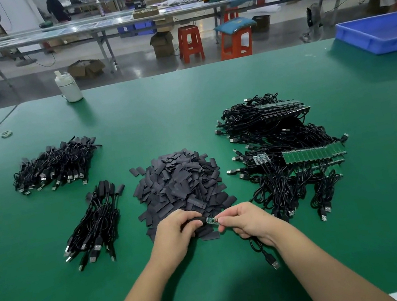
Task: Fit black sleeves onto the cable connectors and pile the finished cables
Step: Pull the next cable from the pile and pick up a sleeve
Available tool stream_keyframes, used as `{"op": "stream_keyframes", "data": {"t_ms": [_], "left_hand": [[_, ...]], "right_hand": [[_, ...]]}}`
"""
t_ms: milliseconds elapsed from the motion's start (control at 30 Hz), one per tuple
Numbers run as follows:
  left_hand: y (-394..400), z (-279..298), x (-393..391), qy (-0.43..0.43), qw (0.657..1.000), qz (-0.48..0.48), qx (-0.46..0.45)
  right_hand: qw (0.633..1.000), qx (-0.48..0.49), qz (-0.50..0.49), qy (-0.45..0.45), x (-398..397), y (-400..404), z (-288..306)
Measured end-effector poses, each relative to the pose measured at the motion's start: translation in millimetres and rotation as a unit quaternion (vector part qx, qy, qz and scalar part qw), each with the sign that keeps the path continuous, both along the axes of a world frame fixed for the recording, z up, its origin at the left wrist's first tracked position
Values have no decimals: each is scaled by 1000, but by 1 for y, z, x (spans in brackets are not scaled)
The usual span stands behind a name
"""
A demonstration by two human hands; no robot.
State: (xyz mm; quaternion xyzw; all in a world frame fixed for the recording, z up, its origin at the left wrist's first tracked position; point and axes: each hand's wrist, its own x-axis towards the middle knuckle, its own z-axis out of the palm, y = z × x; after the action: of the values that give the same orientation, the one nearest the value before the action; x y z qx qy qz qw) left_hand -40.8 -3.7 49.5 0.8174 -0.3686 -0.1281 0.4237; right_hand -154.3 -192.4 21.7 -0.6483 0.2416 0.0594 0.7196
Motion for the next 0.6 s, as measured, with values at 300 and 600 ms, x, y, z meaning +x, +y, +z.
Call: {"op": "stream_keyframes", "data": {"t_ms": [300,600], "left_hand": [[1,-10,0,26,1000,12,-13],[0,-14,-3,15,1000,13,-11]], "right_hand": [[1000,22,-10,0,-1,-2,-2],[1000,19,-2,0,-3,-3,-1]]}}
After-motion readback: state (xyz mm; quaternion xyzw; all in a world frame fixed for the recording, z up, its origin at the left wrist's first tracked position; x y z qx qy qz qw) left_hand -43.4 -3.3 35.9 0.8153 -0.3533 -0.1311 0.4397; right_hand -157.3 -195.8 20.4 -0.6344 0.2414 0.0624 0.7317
